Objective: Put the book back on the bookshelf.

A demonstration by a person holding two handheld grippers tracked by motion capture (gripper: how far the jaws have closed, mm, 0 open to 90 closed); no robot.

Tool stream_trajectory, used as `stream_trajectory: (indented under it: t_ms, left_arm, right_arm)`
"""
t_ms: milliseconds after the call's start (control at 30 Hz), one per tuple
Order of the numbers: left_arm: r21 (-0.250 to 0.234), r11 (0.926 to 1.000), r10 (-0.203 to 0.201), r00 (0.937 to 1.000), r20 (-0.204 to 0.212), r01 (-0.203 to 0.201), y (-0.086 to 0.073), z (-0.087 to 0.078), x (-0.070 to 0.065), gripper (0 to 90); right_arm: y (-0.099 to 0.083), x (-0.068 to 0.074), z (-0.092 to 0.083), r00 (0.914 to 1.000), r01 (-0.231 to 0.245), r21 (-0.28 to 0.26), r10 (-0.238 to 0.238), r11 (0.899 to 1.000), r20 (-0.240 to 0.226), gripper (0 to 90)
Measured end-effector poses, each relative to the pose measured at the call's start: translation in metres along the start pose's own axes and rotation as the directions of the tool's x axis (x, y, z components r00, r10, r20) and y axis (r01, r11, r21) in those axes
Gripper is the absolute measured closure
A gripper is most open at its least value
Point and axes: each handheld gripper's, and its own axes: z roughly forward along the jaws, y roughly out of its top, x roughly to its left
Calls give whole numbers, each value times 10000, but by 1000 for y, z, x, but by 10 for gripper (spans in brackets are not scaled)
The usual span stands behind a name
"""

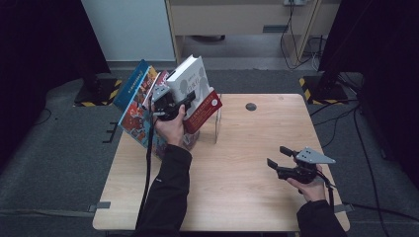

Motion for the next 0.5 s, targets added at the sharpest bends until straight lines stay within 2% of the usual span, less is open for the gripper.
stream_trajectory:
  t_ms: [133,167,333,500]
  left_arm:
    - [61,9999,-142,9999,-99,142,-4,6,1,535]
    - [14,9995,-307,9995,-100,307,-6,7,2,535]
    - [-229,9976,-647,9979,-21,647,-7,4,8,535]
    - [-368,9978,-551,9984,-103,547,-4,0,6,535]
  right_arm:
    - [0,-1,0,10000,12,26,-12,10000,-1,261]
    - [0,-1,0,10000,1,37,-1,10000,-5,261]
    - [0,-2,0,10000,38,4,-38,10000,12,262]
    - [-1,-1,1,10000,16,66,-16,10000,-14,264]
